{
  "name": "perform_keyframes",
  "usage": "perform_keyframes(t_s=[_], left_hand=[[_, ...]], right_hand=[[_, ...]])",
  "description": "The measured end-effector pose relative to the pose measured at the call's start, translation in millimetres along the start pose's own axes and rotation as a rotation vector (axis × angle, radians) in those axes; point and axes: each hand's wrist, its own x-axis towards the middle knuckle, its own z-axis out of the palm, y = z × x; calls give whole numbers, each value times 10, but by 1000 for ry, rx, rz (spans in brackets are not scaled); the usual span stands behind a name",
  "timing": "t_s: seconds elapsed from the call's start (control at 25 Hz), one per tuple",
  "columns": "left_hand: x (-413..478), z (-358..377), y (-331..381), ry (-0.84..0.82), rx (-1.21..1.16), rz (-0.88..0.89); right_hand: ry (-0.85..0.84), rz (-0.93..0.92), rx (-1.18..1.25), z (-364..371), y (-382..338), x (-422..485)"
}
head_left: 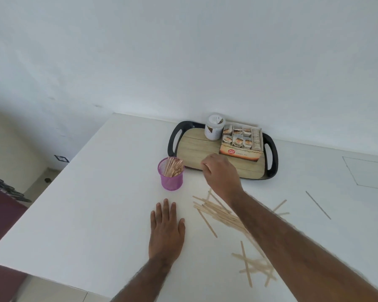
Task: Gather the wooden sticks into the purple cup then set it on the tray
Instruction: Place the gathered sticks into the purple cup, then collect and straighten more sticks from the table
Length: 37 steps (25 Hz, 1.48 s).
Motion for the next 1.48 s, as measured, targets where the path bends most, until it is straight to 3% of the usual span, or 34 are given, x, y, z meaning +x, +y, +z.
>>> perform_keyframes(t_s=[0.12, 0.24, 0.36, 0.48, 0.56, 1.0, 1.2, 1.48], left_hand=[[47, -23, 67, -18, -76, 149], [246, -15, 395, -66, -89, 332], [450, 20, 757, -118, -53, 337], [537, 90, 938, -199, -26, 291], [518, 143, 951, -224, 2, 287], [352, 235, 939, -202, 42, 457], [276, 263, 866, -202, 90, 396], [308, 215, 937, -220, 22, 476]], right_hand=[[64, 325, -21, -252, 867, -600], [-7, 672, -205, -478, 1782, -1264], [-73, 902, -276, -636, 2453, -1744], [-247, 986, -229, -694, 2775, -1930], [-337, 953, -207, -638, 2815, -1945], [-386, 432, -170, 18, 1704, -1900], [-409, 431, -142, 90, 1514, -1781], [-454, 231, -91, 172, 1313, -1648]])
